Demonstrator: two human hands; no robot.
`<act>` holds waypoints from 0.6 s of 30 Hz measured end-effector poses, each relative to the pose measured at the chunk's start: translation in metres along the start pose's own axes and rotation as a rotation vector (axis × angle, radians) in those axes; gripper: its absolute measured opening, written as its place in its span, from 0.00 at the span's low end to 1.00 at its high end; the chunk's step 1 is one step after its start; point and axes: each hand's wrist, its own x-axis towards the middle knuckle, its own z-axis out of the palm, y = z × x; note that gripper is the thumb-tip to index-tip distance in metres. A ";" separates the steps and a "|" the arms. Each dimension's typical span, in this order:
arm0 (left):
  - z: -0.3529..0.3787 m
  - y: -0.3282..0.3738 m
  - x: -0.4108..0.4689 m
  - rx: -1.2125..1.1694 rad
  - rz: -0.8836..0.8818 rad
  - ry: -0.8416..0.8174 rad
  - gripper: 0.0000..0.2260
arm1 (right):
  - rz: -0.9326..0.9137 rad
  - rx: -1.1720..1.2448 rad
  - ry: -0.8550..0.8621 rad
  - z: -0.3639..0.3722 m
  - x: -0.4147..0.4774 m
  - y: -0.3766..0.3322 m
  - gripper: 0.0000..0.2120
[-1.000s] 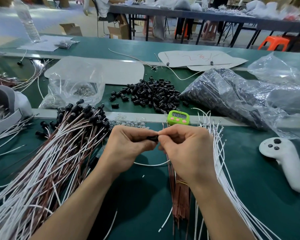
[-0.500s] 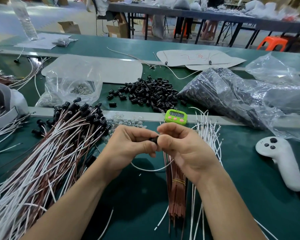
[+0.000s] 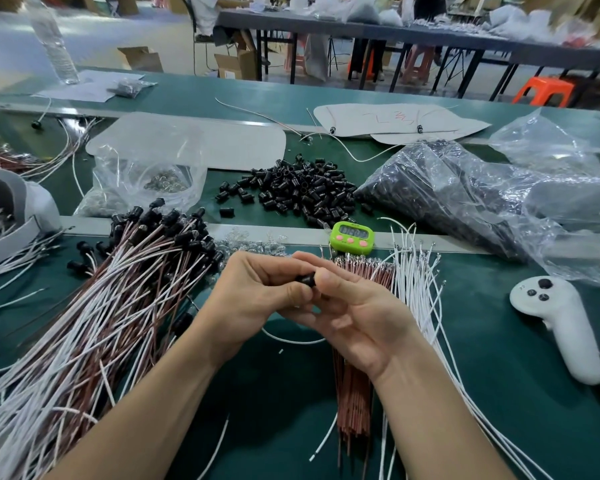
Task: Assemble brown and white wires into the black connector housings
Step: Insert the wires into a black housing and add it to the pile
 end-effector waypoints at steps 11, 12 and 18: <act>-0.001 0.000 -0.001 0.049 0.015 0.048 0.14 | -0.025 0.015 0.088 0.002 0.003 0.006 0.11; -0.002 -0.001 -0.001 0.053 0.014 0.052 0.14 | -0.028 0.014 0.092 0.002 0.004 0.007 0.11; -0.002 -0.005 0.002 0.176 0.050 0.053 0.16 | -0.065 0.068 0.137 0.010 0.008 0.014 0.12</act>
